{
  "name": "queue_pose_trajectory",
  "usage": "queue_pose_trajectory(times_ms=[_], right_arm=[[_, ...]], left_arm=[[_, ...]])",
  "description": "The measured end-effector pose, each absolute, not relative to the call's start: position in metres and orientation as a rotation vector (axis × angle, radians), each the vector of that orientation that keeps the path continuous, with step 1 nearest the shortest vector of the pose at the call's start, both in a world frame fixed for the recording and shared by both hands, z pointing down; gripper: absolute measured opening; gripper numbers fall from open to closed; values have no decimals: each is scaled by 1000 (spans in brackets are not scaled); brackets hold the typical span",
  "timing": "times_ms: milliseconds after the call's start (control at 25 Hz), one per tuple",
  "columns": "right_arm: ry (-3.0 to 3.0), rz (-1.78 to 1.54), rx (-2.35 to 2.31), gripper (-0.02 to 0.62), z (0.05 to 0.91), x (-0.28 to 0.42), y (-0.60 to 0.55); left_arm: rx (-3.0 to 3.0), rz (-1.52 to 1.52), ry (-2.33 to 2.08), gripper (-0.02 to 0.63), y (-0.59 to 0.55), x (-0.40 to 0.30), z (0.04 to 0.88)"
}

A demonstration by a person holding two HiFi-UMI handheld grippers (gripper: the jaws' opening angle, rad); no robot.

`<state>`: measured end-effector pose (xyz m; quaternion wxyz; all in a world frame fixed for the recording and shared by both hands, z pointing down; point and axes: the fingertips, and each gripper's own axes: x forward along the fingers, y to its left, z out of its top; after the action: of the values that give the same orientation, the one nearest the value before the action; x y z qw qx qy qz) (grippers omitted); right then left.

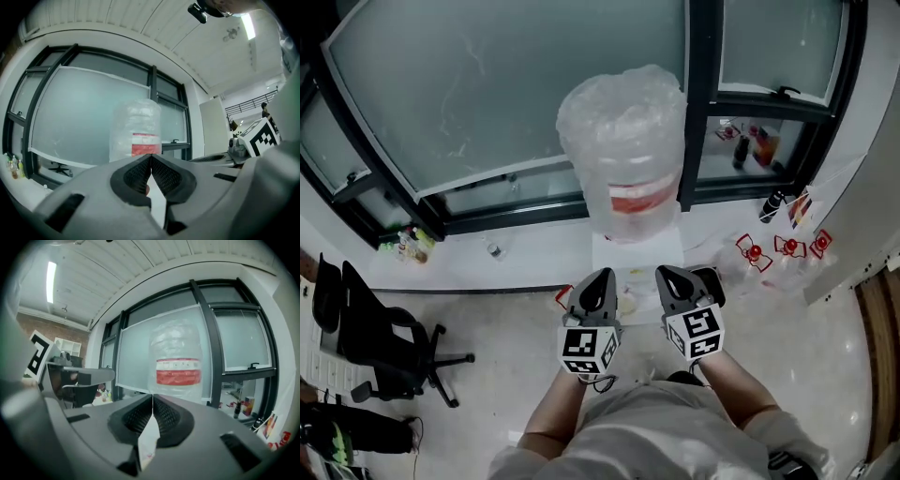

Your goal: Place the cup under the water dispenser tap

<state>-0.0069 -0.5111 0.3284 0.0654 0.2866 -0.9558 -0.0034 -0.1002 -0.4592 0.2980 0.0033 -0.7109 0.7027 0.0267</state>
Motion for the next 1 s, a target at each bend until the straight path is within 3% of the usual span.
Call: queue_pose_trajectory(times_ms=[1000], right_arm=[[-2906, -8, 900, 28, 318, -19, -483]], left_arm=[[-2257, 57, 2127, 20, -451, -95, 277]])
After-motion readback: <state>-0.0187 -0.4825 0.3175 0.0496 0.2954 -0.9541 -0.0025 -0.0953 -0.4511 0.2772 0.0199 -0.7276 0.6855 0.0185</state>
